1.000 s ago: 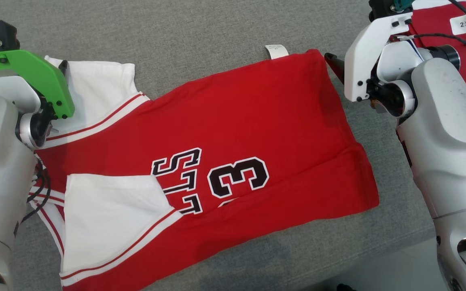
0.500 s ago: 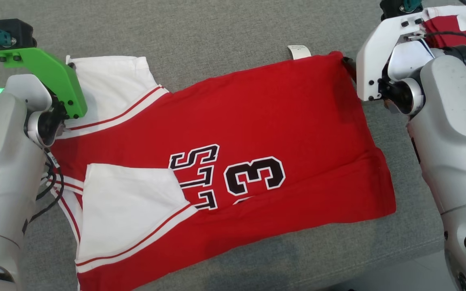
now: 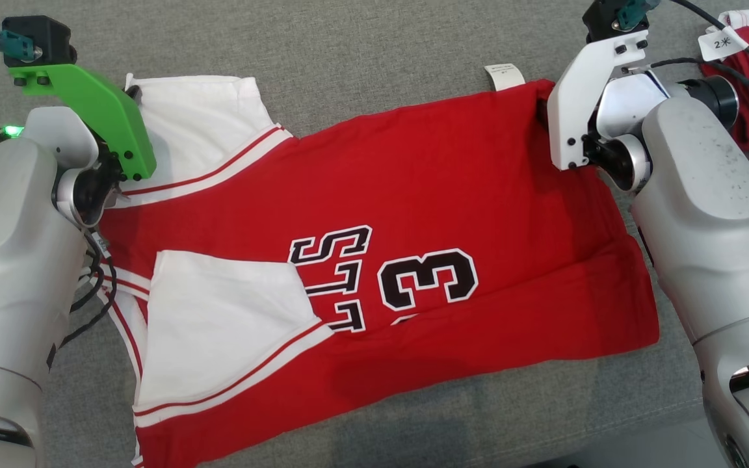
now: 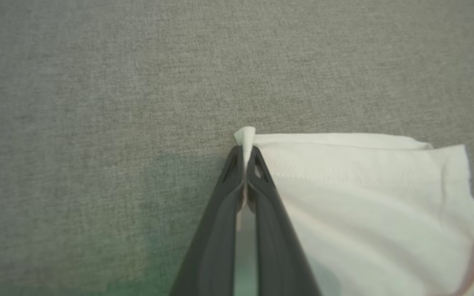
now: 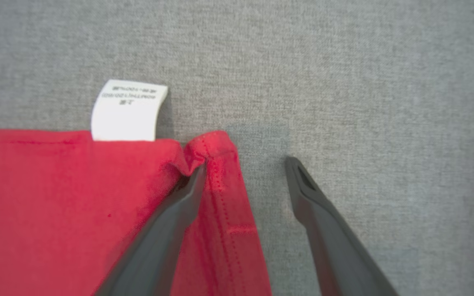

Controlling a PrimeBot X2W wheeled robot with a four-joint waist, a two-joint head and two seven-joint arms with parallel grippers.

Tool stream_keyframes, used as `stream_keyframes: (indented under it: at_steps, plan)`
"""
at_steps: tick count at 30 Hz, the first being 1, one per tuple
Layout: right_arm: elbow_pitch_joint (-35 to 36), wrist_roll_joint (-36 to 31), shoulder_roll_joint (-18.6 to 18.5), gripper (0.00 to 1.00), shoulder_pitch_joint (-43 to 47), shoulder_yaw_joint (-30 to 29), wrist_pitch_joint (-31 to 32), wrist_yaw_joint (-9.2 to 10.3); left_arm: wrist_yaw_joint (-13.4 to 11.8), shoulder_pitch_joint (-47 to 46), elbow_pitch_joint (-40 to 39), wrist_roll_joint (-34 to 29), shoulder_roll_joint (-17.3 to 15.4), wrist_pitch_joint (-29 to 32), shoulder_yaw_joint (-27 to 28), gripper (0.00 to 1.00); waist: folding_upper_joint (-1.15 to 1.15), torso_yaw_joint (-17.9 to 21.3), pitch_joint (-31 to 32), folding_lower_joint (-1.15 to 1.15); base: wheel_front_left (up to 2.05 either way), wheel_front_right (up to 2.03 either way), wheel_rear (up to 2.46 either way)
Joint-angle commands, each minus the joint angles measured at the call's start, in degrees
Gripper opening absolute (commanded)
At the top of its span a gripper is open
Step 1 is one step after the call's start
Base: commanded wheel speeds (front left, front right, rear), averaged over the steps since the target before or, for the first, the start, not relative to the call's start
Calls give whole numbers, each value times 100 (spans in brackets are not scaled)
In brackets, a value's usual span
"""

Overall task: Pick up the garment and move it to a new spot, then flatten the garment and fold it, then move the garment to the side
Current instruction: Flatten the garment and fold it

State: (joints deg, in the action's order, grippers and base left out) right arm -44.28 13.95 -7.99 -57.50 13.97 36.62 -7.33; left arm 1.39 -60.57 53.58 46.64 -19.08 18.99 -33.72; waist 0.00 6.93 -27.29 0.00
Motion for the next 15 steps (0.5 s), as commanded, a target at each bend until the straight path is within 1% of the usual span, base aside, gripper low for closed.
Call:
stream_keyframes:
  at_steps: [1,2,3,4,6,9,15]
  plan:
    - [-143,86,105,98,108,133,-15,-32,4,81,121,25,-23,25,-32,0,0,-6,-11,0,0,0,0]
    - [-167,111,92,46,108,173,-22,-32,23,77,129,39,-18,5,-29,0,0,-6,-13,0,0,0,0]
    - [-192,143,77,3,103,216,-53,-32,30,73,135,43,-16,-9,-26,0,0,-4,-14,0,0,0,0]
    - [-214,149,45,0,97,250,-75,-32,41,66,134,45,-20,-40,-25,0,0,0,-15,0,0,0,0]
    - [-245,148,-25,0,78,273,-193,-15,69,60,133,50,-23,-109,-19,0,0,8,-8,0,0,0,0]
    - [-274,113,-130,0,55,170,-480,-6,148,60,66,51,-32,-372,19,0,0,14,18,0,0,0,0]
    - [-267,88,-134,0,214,-134,-1120,-9,347,229,-117,36,6,-1182,68,0,0,-34,206,0,0,0,0]
